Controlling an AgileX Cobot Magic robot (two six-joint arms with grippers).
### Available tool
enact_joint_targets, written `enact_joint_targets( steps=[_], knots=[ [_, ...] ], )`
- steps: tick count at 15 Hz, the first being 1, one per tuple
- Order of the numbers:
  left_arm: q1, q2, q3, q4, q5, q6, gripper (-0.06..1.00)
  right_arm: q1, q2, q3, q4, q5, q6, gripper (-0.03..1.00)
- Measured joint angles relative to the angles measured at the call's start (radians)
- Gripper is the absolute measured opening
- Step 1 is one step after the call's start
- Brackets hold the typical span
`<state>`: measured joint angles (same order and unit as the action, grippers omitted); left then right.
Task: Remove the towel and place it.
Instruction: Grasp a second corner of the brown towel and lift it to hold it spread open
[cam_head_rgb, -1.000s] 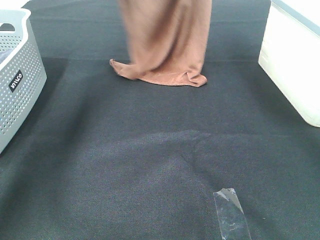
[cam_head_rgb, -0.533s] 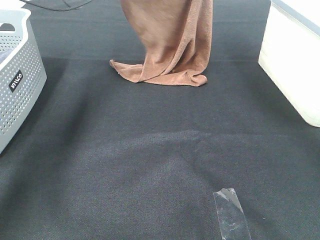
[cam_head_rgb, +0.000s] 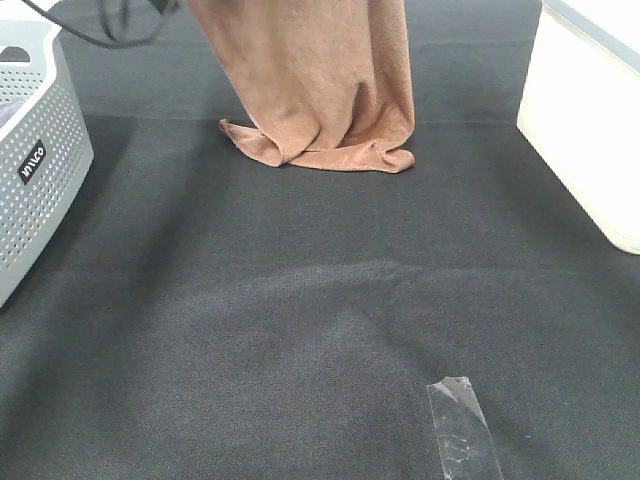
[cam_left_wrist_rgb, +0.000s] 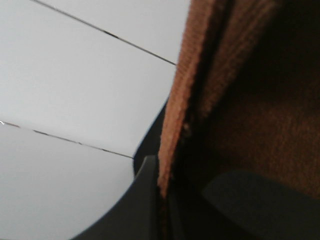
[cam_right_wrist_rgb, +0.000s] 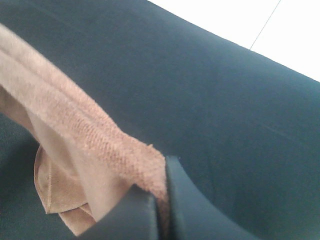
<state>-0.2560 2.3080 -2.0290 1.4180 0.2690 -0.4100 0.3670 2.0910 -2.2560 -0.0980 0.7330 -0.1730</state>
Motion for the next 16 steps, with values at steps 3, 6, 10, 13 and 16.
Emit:
enact_joint_targets(
  steps=[3, 6, 10, 13, 16],
  knots=[
    [-0.049, -0.007, -0.013, -0.769, 0.275, 0.429, 0.00, 0.000, 0.018, 0.000, -0.001, 0.038, 0.000, 0.00],
    [-0.035, -0.006, -0.150, -1.286, 0.558, 0.540, 0.00, -0.005, 0.012, 0.001, -0.015, 0.105, 0.000, 0.00],
    [-0.030, -0.007, -0.428, -1.342, 0.906, 0.625, 0.00, -0.011, -0.059, 0.001, -0.023, 0.230, 0.000, 0.00],
    [-0.030, -0.053, -0.470, -1.358, 0.936, 0.646, 0.00, -0.011, -0.100, 0.001, -0.023, 0.298, 0.000, 0.00],
    [-0.030, -0.155, -0.417, -1.379, 0.938, 0.613, 0.00, -0.011, -0.127, 0.001, -0.019, 0.396, 0.000, 0.00]
  ],
)
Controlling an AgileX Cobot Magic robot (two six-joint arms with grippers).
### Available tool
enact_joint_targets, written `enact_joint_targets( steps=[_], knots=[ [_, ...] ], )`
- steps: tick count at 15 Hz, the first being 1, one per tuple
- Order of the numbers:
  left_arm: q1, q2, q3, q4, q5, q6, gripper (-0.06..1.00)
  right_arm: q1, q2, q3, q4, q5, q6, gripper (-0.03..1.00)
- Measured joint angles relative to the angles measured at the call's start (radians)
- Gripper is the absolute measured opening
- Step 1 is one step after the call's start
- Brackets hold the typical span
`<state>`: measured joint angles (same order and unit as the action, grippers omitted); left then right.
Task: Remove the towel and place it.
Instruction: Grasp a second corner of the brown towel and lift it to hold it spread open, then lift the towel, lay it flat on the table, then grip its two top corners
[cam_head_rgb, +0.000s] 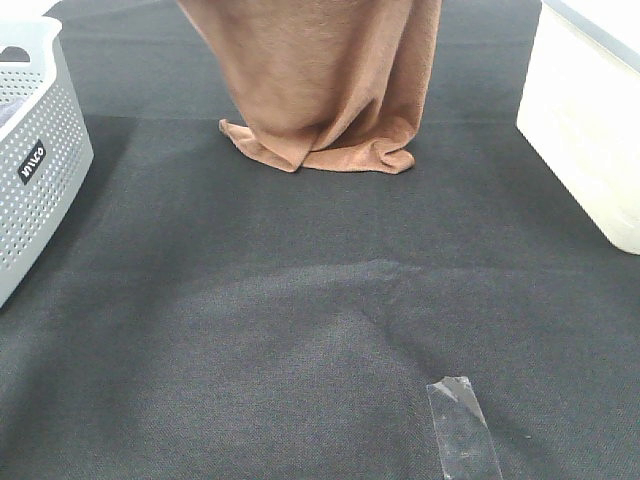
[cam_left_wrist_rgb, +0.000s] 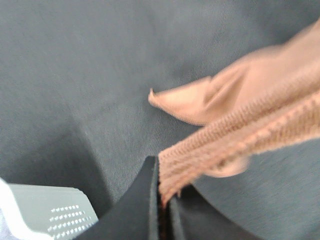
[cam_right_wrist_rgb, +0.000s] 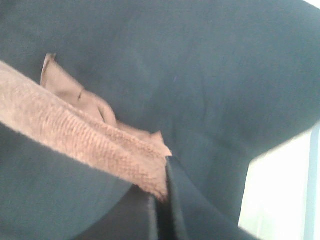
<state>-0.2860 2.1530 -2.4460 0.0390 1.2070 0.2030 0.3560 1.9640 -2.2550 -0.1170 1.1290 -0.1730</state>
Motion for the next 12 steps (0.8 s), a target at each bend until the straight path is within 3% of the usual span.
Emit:
enact_joint_targets(
  steps=[2, 6, 12],
  knots=[
    [0.000, -0.121, 0.152, -0.019, 0.000, -0.011, 0.00, 0.000, -0.023, 0.000, 0.027, 0.072, 0.001, 0.00],
    [-0.001, -0.363, 0.447, -0.062, 0.000, -0.026, 0.00, 0.000, -0.168, 0.116, 0.178, 0.079, 0.011, 0.00],
    [-0.012, -0.711, 0.959, -0.156, -0.026, -0.048, 0.00, 0.012, -0.469, 0.613, 0.298, 0.077, 0.057, 0.00]
  ],
)
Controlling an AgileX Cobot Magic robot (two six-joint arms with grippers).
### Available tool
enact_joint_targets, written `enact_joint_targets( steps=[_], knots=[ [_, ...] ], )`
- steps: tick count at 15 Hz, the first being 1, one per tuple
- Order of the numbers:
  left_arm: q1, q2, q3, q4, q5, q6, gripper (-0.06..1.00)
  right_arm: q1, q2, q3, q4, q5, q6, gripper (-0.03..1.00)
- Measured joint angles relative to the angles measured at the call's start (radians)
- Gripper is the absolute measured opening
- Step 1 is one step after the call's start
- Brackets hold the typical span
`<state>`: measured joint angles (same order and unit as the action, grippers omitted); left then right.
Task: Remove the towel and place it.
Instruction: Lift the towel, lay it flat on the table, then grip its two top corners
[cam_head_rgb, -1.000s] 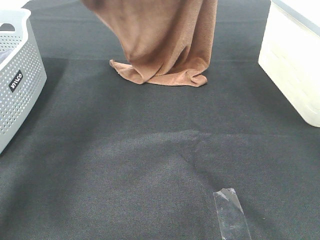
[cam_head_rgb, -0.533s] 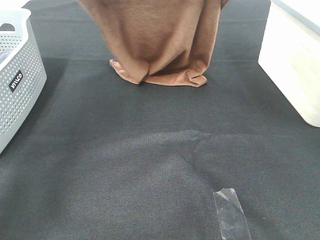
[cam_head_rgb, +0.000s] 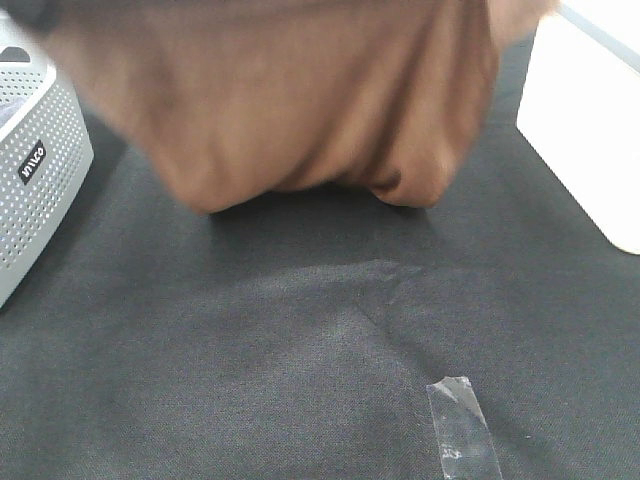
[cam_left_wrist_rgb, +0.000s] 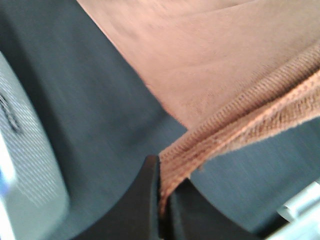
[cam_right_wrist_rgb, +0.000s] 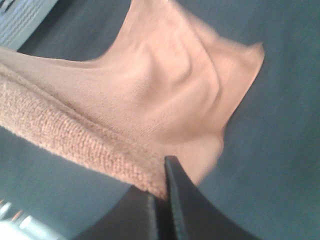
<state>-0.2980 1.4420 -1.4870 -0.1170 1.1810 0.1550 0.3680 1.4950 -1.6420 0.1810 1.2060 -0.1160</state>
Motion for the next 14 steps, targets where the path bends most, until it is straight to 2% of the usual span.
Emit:
enact_joint_targets(
  steps=[3, 6, 9, 12, 14],
  knots=[
    [-0.002, -0.186, 0.172, -0.050, -0.016, -0.006, 0.00, 0.010, -0.135, 0.142, 0.052, -0.005, 0.039, 0.00],
    [-0.007, -0.294, 0.293, -0.059, -0.032, -0.014, 0.00, 0.011, -0.234, 0.264, 0.095, -0.007, 0.076, 0.00],
    [-0.009, -0.382, 0.319, -0.060, -0.036, -0.021, 0.00, 0.011, -0.321, 0.334, 0.123, -0.023, 0.086, 0.00],
    [-0.009, -0.401, 0.443, -0.127, -0.051, -0.001, 0.00, 0.011, -0.370, 0.389, 0.116, -0.023, 0.101, 0.00],
    [-0.009, -0.402, 0.543, -0.135, -0.055, 0.010, 0.00, 0.011, -0.389, 0.484, 0.116, -0.023, 0.103, 0.00]
  ],
)
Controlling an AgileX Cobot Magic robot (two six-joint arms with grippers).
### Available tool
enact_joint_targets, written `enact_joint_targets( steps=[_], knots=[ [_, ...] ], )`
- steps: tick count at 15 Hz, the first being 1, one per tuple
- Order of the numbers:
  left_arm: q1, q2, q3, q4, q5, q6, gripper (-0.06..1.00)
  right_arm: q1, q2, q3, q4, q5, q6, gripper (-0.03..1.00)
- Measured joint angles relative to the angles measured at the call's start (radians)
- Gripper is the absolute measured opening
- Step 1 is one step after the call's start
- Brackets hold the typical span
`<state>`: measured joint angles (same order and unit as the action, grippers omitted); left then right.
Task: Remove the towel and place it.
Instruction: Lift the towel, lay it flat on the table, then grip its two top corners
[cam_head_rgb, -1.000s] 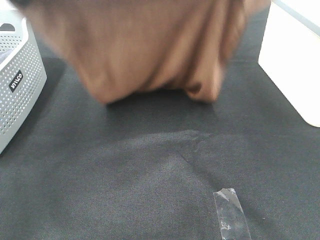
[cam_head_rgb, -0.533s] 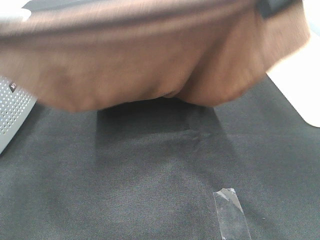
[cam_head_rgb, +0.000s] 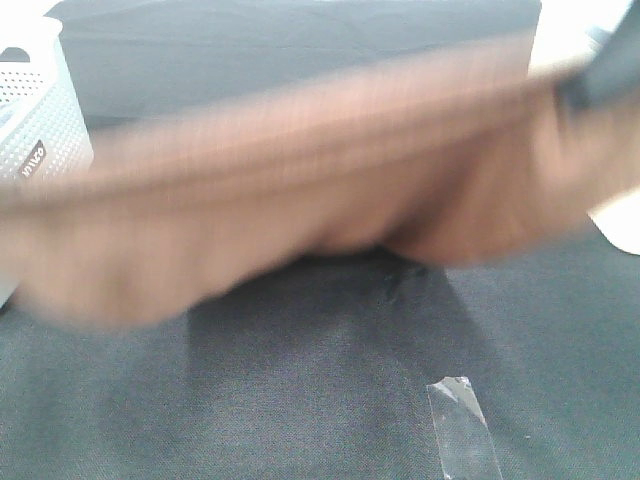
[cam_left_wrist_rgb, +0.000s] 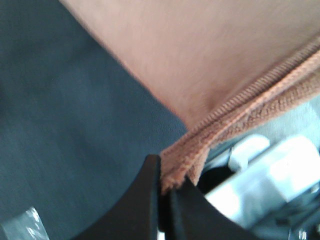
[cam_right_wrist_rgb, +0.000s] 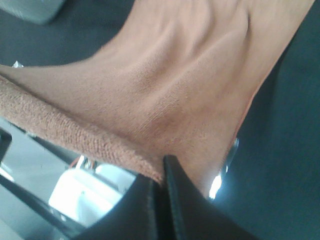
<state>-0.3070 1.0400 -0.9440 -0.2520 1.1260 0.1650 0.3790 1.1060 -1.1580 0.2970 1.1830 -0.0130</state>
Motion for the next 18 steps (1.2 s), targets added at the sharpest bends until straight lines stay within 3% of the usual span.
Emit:
enact_joint_targets(
  steps=[10, 15, 18],
  knots=[
    [0.004, -0.001, 0.350, -0.211, 0.007, 0.188, 0.00, -0.001, -0.052, 0.410, 0.062, -0.013, 0.001, 0.00],
    [0.009, 0.071, 0.365, -0.214, 0.031, 0.213, 0.00, -0.010, -0.054, 0.558, 0.137, -0.022, -0.011, 0.00],
    [-0.064, 0.200, 0.365, -0.210, 0.028, 0.213, 0.00, -0.013, -0.036, 0.576, 0.124, -0.022, -0.019, 0.00]
  ],
)
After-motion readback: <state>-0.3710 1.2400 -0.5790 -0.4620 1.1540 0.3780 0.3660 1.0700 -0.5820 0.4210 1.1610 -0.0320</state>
